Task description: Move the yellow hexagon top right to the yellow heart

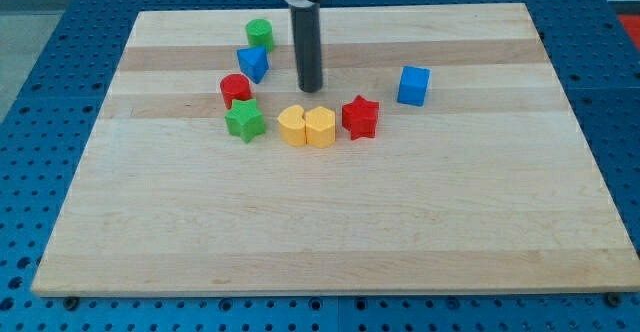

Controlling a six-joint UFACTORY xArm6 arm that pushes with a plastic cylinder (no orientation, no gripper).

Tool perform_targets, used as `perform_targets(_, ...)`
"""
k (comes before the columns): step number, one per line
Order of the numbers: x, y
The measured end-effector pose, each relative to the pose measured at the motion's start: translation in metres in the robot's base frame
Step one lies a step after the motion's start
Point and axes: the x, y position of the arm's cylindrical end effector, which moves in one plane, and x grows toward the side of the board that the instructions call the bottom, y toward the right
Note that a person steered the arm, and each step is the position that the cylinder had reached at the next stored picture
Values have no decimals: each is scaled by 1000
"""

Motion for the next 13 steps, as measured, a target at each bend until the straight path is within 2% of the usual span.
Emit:
perform_targets(2,84,-5)
perform_targets(3,83,-19)
perform_targets(4,73,6)
perform_targets(5,60,-4)
perform_targets(7,82,-19)
perform_targets(9,54,-31)
perform_targets(11,49,-37)
perform_targets(12,51,-56)
perform_targets(13,71,-63)
